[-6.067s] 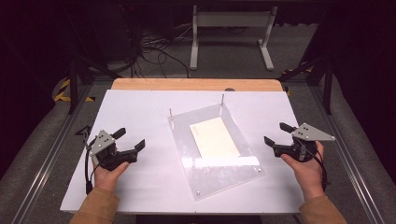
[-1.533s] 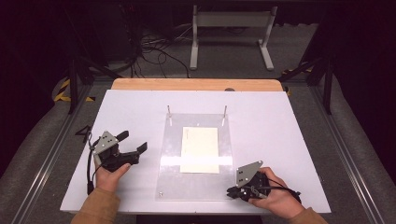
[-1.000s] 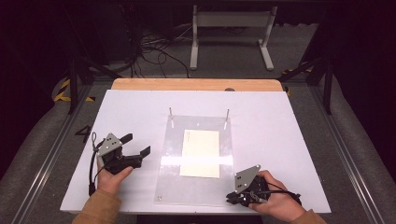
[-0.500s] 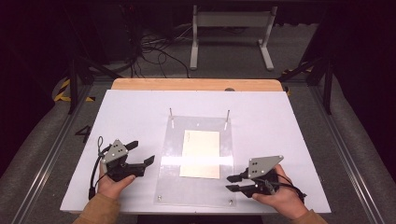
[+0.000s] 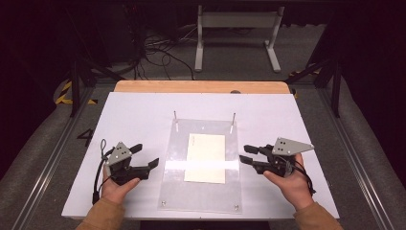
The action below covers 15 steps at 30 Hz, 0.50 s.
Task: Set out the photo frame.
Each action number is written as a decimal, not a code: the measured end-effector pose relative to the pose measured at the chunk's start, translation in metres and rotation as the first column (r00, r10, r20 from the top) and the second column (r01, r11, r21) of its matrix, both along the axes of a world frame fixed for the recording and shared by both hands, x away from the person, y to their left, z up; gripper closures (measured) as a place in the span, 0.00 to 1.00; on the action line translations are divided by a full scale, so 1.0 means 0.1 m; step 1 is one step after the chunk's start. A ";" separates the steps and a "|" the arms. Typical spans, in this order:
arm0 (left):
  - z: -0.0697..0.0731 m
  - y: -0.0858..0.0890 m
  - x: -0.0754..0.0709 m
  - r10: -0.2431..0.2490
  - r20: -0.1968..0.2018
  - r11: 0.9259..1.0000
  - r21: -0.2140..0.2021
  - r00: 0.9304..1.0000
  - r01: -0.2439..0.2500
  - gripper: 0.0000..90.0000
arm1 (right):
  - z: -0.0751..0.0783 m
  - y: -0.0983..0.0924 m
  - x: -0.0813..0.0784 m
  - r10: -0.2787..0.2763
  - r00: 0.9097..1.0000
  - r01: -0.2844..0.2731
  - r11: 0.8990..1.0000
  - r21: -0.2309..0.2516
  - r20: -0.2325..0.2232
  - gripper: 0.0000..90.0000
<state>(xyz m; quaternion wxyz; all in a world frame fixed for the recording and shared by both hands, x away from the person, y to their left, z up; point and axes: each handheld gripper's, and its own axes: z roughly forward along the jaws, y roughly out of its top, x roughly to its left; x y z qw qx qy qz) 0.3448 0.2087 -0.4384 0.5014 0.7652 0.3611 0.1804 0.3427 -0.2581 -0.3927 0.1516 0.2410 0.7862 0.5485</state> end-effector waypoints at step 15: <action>0.01 0.08 -0.03 0.035 -0.006 0.999 -0.012 0.999 -0.035 0.18 | 0.13 0.13 0.57 -0.112 0.993 0.114 0.992 -0.051 0.031 0.61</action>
